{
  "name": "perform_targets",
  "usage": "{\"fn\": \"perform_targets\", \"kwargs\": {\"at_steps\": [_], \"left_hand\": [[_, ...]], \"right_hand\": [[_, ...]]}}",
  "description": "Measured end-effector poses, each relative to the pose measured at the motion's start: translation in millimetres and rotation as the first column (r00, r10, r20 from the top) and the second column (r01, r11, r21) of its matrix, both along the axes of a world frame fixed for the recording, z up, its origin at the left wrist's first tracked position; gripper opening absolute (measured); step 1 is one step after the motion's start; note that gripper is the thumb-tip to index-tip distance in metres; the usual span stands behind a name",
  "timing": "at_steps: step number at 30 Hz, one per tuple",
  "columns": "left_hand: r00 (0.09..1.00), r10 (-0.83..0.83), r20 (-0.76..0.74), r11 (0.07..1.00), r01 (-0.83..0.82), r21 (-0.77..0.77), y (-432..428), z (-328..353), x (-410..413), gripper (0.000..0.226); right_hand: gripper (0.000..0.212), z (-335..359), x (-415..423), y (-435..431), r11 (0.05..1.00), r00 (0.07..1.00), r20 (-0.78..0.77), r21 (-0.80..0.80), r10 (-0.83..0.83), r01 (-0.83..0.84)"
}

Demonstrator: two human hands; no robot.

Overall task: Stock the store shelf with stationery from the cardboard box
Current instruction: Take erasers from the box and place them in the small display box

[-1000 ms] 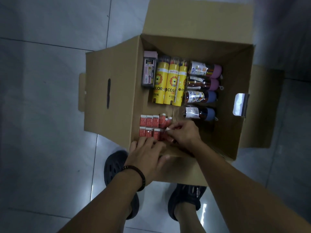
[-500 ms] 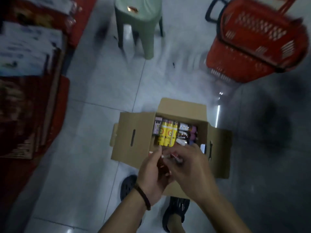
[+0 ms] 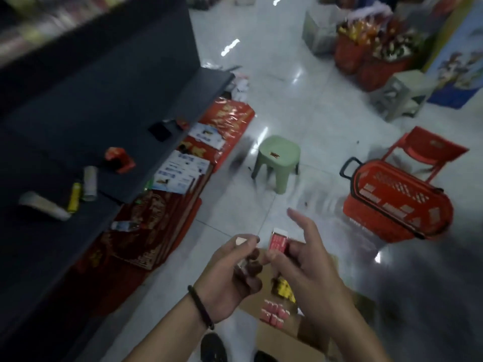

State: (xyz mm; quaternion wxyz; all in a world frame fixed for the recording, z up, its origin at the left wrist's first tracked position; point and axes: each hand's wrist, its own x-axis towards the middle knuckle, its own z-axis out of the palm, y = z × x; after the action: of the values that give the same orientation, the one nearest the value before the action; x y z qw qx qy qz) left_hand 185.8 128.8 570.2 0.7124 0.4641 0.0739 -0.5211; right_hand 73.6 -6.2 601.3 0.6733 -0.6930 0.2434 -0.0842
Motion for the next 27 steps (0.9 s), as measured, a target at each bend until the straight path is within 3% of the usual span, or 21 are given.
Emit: {"fn": "perform_targets", "kwargs": {"at_steps": [2,4,10,12,17,20,22,27], "left_hand": [[0.991,0.034,0.131,0.999,-0.032,-0.011,32.6,46.2,-0.3,0.032],[0.974,0.074,0.213,0.997,-0.069,-0.032,68.1,88.1,2.2,0.03],[0.912,0.278,0.3,0.96,-0.258,-0.107,191.9,165.4,17.0,0.023],[0.851,0.362,0.381,0.932,-0.344,-0.117,240.5,181.2,23.5,0.023],[0.686,0.535,0.493,0.84,-0.493,-0.226,379.1,219.8,39.9,0.017],[0.667,0.571,0.477,0.819,-0.504,-0.275,462.4,237.5,47.0,0.009],[0.633,0.598,0.492,0.795,-0.544,-0.266,513.7,244.0,51.3,0.017],[0.533,0.667,0.52,0.729,-0.61,-0.31,616.9,253.2,70.0,0.022]], "right_hand": [[0.044,34.7,12.4,23.8,0.994,0.995,0.044,0.049,0.095,-0.097],[0.036,62.9,26.1,50.7,0.981,0.976,0.103,0.027,0.19,-0.194],[0.047,133.6,70.0,155.9,0.936,0.901,0.262,-0.165,0.346,-0.311],[0.049,150.3,86.6,205.8,0.945,0.897,0.298,-0.149,0.325,-0.293],[0.013,187.2,130.3,346.3,0.924,0.842,0.387,-0.094,0.377,-0.371],[0.017,211.9,149.3,431.4,0.872,0.766,0.425,-0.156,0.483,-0.463],[0.017,225.3,162.0,482.6,0.852,0.732,0.444,-0.176,0.516,-0.494],[0.028,240.4,198.2,575.3,0.839,0.684,0.486,-0.325,0.544,-0.436]]}}
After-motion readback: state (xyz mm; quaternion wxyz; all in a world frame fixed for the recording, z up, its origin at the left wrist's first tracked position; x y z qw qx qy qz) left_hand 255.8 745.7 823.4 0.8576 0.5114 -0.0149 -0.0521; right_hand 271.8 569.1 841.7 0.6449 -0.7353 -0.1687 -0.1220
